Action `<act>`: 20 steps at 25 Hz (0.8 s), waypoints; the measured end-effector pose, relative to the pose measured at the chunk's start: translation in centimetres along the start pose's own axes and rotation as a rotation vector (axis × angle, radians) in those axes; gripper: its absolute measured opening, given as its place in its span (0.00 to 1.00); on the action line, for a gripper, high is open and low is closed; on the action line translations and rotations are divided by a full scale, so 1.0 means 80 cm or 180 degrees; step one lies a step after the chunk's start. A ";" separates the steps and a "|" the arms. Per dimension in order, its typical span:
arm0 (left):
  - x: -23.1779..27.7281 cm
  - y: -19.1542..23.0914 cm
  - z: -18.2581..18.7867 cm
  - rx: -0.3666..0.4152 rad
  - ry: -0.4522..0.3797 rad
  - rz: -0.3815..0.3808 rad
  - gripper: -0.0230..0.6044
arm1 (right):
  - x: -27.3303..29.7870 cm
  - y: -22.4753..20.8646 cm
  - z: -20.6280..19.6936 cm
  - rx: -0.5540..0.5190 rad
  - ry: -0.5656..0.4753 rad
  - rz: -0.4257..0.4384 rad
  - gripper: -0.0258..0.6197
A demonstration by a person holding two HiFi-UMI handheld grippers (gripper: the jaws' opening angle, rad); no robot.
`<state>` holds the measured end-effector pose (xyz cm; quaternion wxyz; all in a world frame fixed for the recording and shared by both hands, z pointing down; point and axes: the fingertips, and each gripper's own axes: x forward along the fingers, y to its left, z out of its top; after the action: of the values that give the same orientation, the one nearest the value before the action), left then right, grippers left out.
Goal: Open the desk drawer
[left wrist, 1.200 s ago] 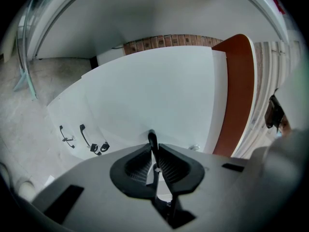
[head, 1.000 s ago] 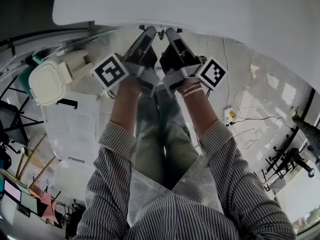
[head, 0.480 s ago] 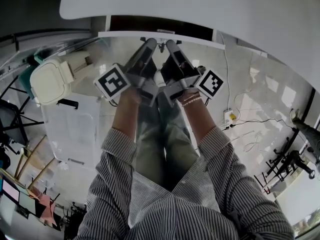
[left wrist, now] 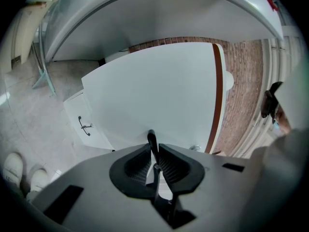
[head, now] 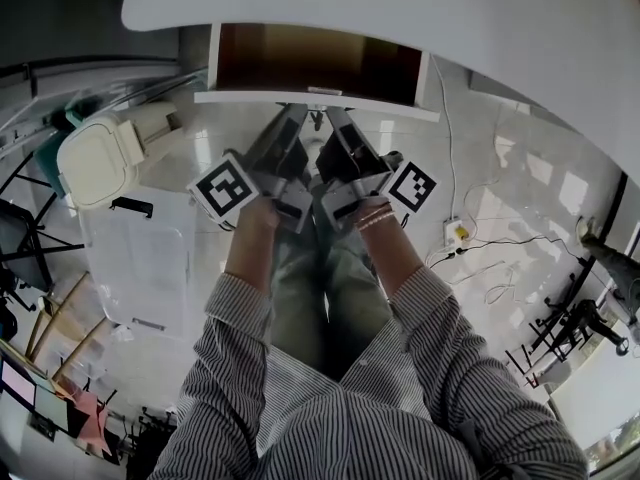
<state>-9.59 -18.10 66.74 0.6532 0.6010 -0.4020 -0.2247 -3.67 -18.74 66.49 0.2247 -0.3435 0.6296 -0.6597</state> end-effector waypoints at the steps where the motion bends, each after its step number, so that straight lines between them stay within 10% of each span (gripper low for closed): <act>1: -0.003 0.001 -0.002 -0.0013 -0.0009 -0.0002 0.12 | -0.002 -0.001 -0.003 0.0006 0.0003 -0.0011 0.10; 20: -0.032 0.010 -0.022 -0.0009 -0.0097 -0.0012 0.12 | -0.028 -0.010 -0.030 -0.0015 -0.0012 -0.0029 0.11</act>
<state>-9.79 -14.89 66.98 0.6474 0.5973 -0.4105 -0.2356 -3.80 -15.39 66.99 0.2220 -0.3481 0.6292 -0.6585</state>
